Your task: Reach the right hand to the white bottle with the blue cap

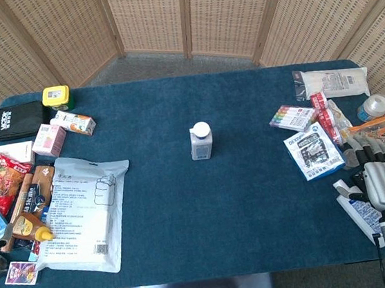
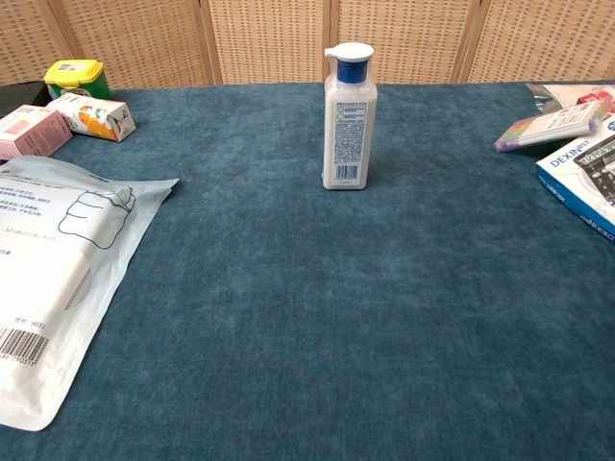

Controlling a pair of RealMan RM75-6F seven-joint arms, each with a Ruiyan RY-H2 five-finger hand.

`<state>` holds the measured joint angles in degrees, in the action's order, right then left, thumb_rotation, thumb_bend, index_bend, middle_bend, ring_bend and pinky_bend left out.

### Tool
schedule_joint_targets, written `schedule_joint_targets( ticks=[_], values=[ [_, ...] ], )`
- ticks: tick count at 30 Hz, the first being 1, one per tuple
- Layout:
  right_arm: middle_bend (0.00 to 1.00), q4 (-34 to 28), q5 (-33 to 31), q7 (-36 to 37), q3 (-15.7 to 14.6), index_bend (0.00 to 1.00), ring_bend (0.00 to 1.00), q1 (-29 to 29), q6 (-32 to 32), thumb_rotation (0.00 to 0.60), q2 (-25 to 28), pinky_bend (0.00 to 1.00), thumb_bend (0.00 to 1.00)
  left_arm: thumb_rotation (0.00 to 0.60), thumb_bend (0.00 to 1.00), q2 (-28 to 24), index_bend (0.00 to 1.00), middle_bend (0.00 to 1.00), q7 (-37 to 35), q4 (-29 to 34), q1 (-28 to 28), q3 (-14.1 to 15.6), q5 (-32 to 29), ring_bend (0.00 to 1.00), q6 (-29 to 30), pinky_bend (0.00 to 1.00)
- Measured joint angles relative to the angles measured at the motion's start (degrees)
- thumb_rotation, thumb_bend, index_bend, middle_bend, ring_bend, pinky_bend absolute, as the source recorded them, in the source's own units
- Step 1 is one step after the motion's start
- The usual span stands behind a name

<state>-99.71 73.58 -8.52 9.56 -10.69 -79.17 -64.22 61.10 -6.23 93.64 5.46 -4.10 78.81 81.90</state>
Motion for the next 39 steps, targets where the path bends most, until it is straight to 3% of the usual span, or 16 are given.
schedule_joint_targets(
  ticks=[13,19,27,39],
  values=[
    [0.00,0.1,2.1,9.6,-0.7,0.00,0.00,0.4,1.4,0.600,0.5,0.00,0.10,0.600,0.41,-0.2,0.09,0.00,0.9,1.2,0.2,-0.1,0.4,0.00,-0.4,0.00],
    [0.00,1.0,4.6,18.7,-0.6,0.00,0.00,-1.1,4.0,0.600,0.3,0.00,0.10,0.600,0.41,-1.7,0.09,0.00,-1.2,2.4,0.5,-0.3,1.8,0.00,-0.4,0.00],
    [0.00,5.8,8.1,33.1,1.5,0.00,0.00,-9.5,13.1,0.600,-3.1,0.00,0.09,0.600,0.40,-5.1,0.09,0.00,-3.4,5.1,0.5,-0.6,4.5,0.00,1.3,0.00],
    [0.00,17.8,7.5,41.7,4.2,0.00,0.00,-21.2,24.4,0.600,-13.0,0.00,0.09,0.600,0.39,-7.7,0.09,0.00,-5.0,7.6,0.0,-0.2,7.7,0.00,3.5,0.00]
  ],
)
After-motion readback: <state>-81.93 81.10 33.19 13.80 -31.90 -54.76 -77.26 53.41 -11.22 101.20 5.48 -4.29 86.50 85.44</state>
